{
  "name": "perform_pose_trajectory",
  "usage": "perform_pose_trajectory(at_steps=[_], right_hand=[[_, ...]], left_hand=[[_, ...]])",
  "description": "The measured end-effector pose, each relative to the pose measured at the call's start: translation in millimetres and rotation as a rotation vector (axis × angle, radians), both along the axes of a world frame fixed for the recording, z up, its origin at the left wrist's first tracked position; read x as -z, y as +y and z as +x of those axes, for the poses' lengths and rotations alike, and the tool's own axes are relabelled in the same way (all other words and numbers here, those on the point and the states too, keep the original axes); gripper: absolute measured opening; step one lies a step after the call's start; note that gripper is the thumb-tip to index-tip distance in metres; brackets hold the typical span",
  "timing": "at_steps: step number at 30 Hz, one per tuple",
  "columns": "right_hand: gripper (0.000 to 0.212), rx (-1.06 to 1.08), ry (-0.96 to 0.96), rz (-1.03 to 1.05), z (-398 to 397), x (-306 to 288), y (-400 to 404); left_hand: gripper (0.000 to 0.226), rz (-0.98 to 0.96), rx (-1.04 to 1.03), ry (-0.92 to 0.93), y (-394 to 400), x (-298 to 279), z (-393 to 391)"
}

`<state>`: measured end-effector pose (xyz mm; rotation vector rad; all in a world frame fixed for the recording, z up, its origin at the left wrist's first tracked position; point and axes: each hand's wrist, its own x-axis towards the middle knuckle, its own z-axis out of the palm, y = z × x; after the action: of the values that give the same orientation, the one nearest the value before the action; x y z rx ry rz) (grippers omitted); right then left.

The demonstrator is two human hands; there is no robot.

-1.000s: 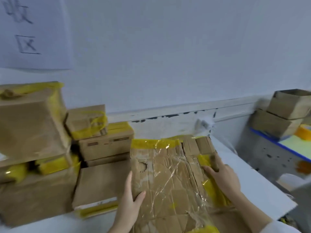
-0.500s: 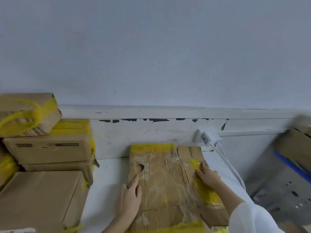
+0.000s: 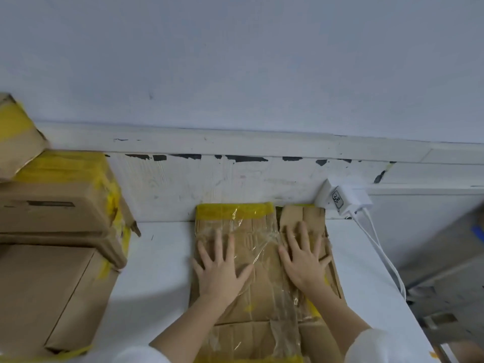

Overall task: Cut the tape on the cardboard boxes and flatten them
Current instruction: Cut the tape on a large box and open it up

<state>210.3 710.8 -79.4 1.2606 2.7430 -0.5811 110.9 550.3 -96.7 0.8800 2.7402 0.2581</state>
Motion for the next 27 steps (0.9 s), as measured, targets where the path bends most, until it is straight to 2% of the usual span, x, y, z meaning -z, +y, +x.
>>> perform_pose_trajectory(at_steps=[2, 5, 11, 14, 17, 19, 23, 27], right_hand=[[0.051, -0.106, -0.058, 0.023, -5.1, 6.3, 2.9], [0.05, -0.129, -0.148, 0.029, -13.4, 15.1, 6.6], [0.064, -0.101, -0.171, 0.109, -15.0, 32.8, 4.2], [0.067, -0.102, -0.212, 0.136, -17.8, 27.8, 4.0], [0.067, -0.12, -0.282, 0.158, -21.2, 11.2, -2.0], [0.066, -0.076, -0.247, 0.138, -20.9, -0.6, -5.5], [0.065, -0.034, -0.196, 0.036, -16.7, -24.1, -16.8], [0.061, -0.018, -0.118, 0.077, -22.9, -50.5, -50.2]], left_hand=[[0.077, -0.046, 0.108, 0.091, 10.6, 2.0, -4.2], [0.068, -0.069, 0.246, 0.136, 19.2, 10.2, -13.3], [0.069, -0.072, 0.247, 0.123, 20.8, 22.0, -14.9], [0.067, -0.092, 0.254, 0.082, 22.6, 16.6, -16.6], [0.063, -0.111, 0.291, -0.089, 20.7, -3.1, -25.5], [0.064, -0.082, 0.301, -0.137, 12.8, -17.5, -31.3], [0.061, -0.011, 0.344, -0.039, -21.0, -37.3, -21.3], [0.059, 0.148, 0.392, 0.0, -68.7, -71.1, -18.1]])
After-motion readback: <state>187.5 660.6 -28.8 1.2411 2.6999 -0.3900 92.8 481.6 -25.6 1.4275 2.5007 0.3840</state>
